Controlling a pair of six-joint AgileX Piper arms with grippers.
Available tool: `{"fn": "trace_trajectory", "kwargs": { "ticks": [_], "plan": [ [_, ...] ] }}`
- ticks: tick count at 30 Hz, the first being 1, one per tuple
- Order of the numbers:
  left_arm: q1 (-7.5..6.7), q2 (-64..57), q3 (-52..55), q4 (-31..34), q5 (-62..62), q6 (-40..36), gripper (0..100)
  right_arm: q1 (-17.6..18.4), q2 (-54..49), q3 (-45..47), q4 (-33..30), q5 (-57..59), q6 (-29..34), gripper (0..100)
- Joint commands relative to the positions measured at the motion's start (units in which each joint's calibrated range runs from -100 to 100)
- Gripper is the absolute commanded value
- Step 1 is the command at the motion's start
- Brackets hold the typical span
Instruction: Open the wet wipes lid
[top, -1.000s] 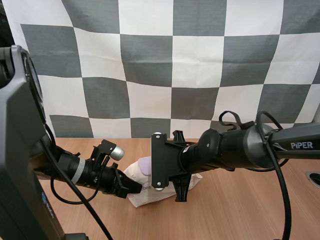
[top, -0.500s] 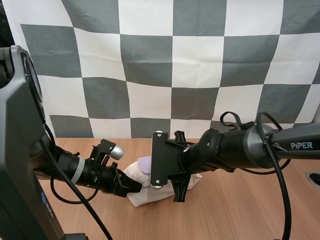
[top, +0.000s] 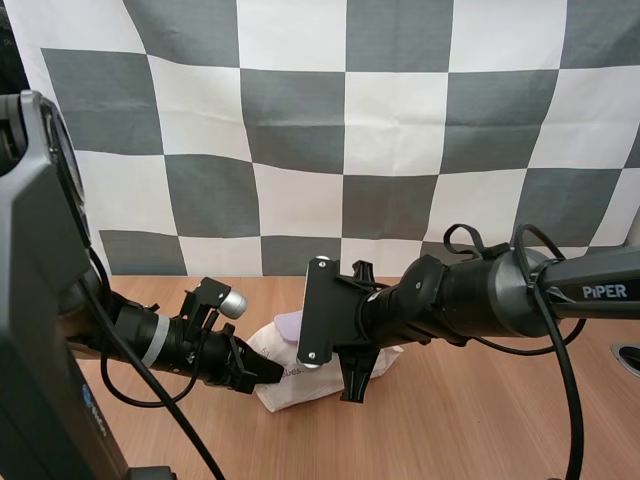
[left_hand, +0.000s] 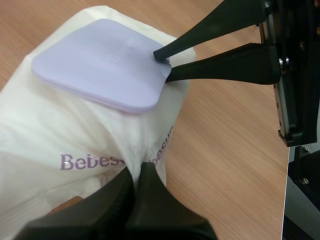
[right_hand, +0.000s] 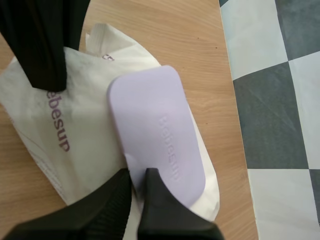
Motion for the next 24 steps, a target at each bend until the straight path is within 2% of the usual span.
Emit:
{"fn": "trace_trajectory", "kwargs": {
  "ticks": [1,16,24],
  "plan": [
    [-0.09,0.1,0.0,-0.1,0.1,0.0,0,0.0,-1.3,0.0,0.1,-0.3,0.0,0],
    [-0.09,0.1,0.0,0.1,-2.9,0.0,0,0.0,-4.8,-0.1,1.4,-2.0,0.0,0],
    [-0.09,0.1,0.0,0.4,-2.9,0.0,0,0.0,-4.8,-0.1,1.8,-16.5,0.0,0]
  ]
}}
